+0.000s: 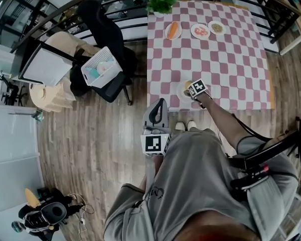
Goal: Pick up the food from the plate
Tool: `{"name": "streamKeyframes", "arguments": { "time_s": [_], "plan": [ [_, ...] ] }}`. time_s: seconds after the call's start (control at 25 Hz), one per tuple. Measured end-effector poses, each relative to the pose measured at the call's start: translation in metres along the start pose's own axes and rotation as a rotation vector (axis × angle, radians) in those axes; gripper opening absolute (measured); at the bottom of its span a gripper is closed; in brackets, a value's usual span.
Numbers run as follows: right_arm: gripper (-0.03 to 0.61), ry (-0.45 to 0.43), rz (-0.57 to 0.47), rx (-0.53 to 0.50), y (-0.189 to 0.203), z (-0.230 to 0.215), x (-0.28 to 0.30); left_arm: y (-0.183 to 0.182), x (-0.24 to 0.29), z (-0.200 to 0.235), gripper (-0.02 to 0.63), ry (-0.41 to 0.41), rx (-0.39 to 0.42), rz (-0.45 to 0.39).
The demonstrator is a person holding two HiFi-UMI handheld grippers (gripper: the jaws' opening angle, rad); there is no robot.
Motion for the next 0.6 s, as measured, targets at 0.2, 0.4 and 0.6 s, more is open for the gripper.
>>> {"name": "streamKeyframes", "arguments": {
  "time_s": [0.2, 0.4, 0.6],
  "plan": [
    [0.348, 0.013, -0.109, 0.021, -0.008, -0.008, -0.025, 0.004, 0.020, 0.001, 0.011, 0.060, -0.023, 0.021],
    [0.347, -0.005, -0.225, 0.048, -0.023, -0.008, -0.059, 0.011, 0.041, -0.001, 0.011, 0.115, -0.053, 0.053],
    [0.348, -0.026, -0.333, 0.078, -0.037, -0.002, -0.095, 0.018, 0.061, -0.004, 0.011, 0.178, -0.069, 0.077]
  ]
}}
Point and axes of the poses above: the fingertips, and each gripper's own axes: x forward along the fingers, z to its left, y out of its underside, the point moved 7 cm from there along -x, backward along the fingers, and after that the axes turned 9 degrees about -x, right-handed, at the moved point
